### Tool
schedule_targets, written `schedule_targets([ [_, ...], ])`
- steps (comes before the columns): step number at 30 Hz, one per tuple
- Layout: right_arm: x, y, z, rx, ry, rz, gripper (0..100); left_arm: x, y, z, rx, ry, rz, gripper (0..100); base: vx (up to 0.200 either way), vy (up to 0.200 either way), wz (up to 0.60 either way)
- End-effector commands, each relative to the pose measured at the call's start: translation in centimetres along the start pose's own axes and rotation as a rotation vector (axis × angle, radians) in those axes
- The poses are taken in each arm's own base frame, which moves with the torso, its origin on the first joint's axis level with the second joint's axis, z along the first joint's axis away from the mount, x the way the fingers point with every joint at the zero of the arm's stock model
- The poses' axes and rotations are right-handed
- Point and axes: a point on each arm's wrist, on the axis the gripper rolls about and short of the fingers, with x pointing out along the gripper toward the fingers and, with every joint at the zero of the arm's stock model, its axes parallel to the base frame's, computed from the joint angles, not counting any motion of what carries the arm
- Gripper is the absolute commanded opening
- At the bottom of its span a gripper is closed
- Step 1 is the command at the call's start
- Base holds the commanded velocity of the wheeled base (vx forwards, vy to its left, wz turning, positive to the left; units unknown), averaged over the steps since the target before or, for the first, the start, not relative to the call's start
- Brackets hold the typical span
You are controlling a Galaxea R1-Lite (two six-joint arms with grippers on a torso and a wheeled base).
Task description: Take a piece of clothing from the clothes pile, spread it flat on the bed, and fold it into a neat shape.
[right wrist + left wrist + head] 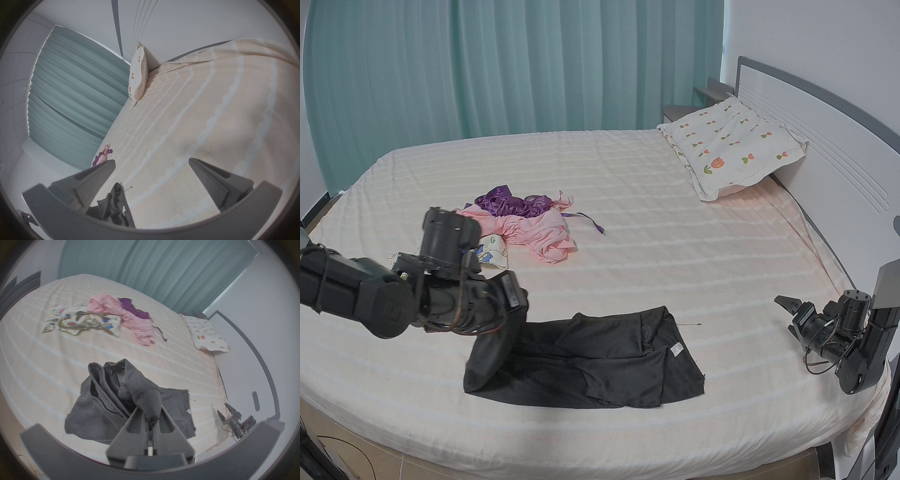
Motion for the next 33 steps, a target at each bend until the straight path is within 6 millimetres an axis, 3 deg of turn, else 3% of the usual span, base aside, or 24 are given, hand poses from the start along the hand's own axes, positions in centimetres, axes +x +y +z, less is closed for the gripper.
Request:
schedule_targets([
  [1,0.0,0.0,0.0,-0.002,-0.003,0.004,100,4.2,-7.2,-3.6,0.068,0.072,0.006,0,0.0,0.0,0.0],
  [5,0.0,0.0,0.0,-0.002,-0.003,0.004,100,5.9,-9.7,-5.1,0.046,0.076,-0.014,0,0.0,0.0,0.0],
  [13,0.0,0.0,0.0,-0.002,-0.002,0.003,100,4.8,-13.3,-5.6,0.02,0.064,-0.123,0,0.0,0.0,0.0],
  [28,0.1,0.0,-0.1,-0.002,0.0,0.003,100,5.0,-15.9,-5.2,0.003,0.03,-0.193,0,0.0,0.0,0.0],
  [29,0.1,0.0,-0.1,-0.002,0.0,0.003,100,4.9,-16.1,-5.4,0.005,0.036,-0.199,100,0.0,0.0,0.0],
  [33,0.2,-0.2,-0.2,-0.002,0.004,-0.002,100,4.8,-16.5,-5.5,0.006,0.032,-0.214,100,0.0,0.0,0.0],
])
